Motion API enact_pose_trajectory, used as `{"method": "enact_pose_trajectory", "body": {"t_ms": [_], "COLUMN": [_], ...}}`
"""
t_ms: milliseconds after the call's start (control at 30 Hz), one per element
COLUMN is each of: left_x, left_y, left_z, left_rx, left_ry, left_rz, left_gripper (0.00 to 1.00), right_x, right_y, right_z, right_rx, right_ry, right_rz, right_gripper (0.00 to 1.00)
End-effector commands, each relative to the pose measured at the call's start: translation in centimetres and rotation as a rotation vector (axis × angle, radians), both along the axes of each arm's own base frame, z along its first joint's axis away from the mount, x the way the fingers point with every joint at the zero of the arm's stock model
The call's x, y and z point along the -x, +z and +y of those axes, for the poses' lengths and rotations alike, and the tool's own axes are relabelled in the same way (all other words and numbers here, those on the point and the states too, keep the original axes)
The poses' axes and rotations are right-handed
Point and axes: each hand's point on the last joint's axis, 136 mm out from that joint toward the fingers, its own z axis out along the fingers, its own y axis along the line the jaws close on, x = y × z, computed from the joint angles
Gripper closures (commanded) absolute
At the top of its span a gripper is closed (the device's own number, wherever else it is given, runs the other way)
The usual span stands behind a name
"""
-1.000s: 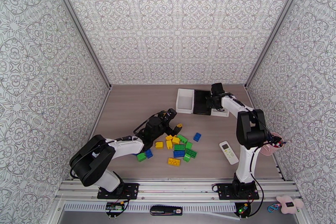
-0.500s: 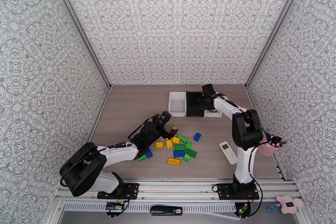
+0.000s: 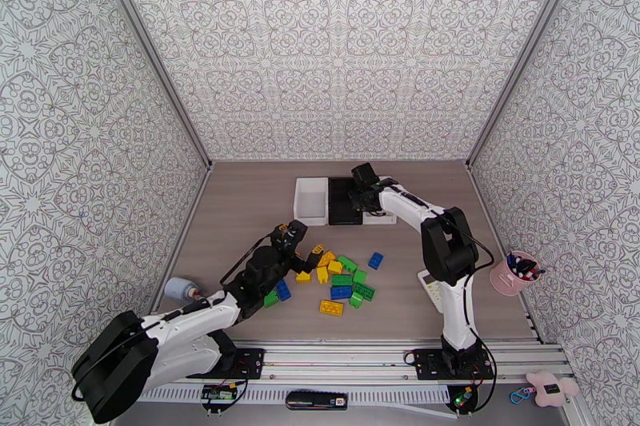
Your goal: Sort the legos into containers by color
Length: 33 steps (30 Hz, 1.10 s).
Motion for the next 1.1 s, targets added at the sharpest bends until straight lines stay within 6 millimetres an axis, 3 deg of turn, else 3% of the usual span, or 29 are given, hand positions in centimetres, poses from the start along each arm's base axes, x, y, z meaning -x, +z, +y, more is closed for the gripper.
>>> {"method": "enact_pose_trajectory", "body": {"t_ms": [0, 233, 367, 500, 633, 800, 1067], "left_x": [0.8, 1.1, 2.0, 3.4, 4.4, 5.7, 6.4], "left_y": [-1.5, -0.4, -0.3, -0.6, -0.4, -0.7, -1.3], "left_z": [1.5, 1.9, 0.3, -1.4, -2.6, -4.2, -5.4], "left_rx": [-0.039, -0.01, -0.04, -0.072, -0.084, -0.12, -0.181], "left_ry": [0.042, 0.028, -0.105, -0.255, -0.357, -0.501, -0.604], "left_rz": [0.037, 0.004, -0.027, -0.046, -0.057, -0.052, -0.036], "left_gripper": [0.0, 0.0, 0.0, 0.0, 0.0, 0.0, 0.0], "right_x": [-0.4, 1.0, 3.9, 7.7, 11.6, 15.2, 17.1], "right_y": [0.6, 4.0, 5.2, 5.0, 3.8, 1.4, -1.7], "right_z": [0.9, 0.6, -1.2, -3.2, -4.7, -4.7, -4.6], "right_rx": [-0.038, -0.066, -0.059, -0.053, -0.049, -0.026, 0.041], "right_ry": [-0.018, 0.022, 0.007, -0.015, -0.037, 0.006, 0.004], "right_rz": [0.001, -0.045, -0.048, -0.019, 0.06, 0.168, 0.281], "right_gripper": [0.65, 0.34, 0.25, 0.2, 0.18, 0.14, 0.14]}}
